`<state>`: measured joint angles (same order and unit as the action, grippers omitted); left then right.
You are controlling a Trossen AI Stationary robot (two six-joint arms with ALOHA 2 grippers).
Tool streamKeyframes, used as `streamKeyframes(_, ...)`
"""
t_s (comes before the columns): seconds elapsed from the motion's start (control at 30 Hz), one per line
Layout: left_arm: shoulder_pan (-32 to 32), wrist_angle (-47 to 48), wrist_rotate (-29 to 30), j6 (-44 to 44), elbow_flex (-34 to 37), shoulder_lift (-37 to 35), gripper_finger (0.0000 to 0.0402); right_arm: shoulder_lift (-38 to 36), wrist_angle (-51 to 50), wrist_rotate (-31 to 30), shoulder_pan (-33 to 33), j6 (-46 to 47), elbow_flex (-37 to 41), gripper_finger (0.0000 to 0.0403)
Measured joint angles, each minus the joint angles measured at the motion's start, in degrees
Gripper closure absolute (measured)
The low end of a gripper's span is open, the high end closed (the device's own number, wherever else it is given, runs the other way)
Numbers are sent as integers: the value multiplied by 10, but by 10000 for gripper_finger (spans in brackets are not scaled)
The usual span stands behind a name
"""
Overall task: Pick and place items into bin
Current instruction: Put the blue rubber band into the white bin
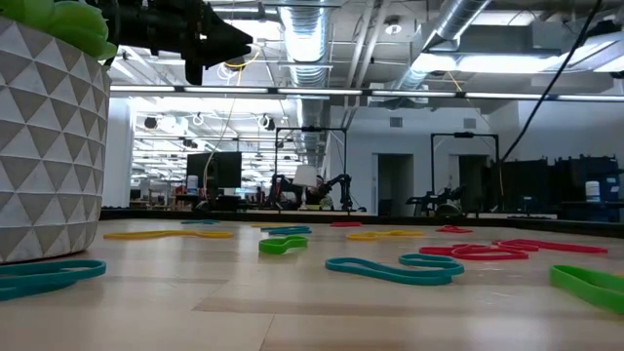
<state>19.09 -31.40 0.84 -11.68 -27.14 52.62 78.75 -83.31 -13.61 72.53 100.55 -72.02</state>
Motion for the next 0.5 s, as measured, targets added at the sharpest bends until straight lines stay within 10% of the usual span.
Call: streamKeyframes(0.5, 0, 0, 0, -14, 0, 0, 313, 48, 37, 21, -80, -74, 70, 403)
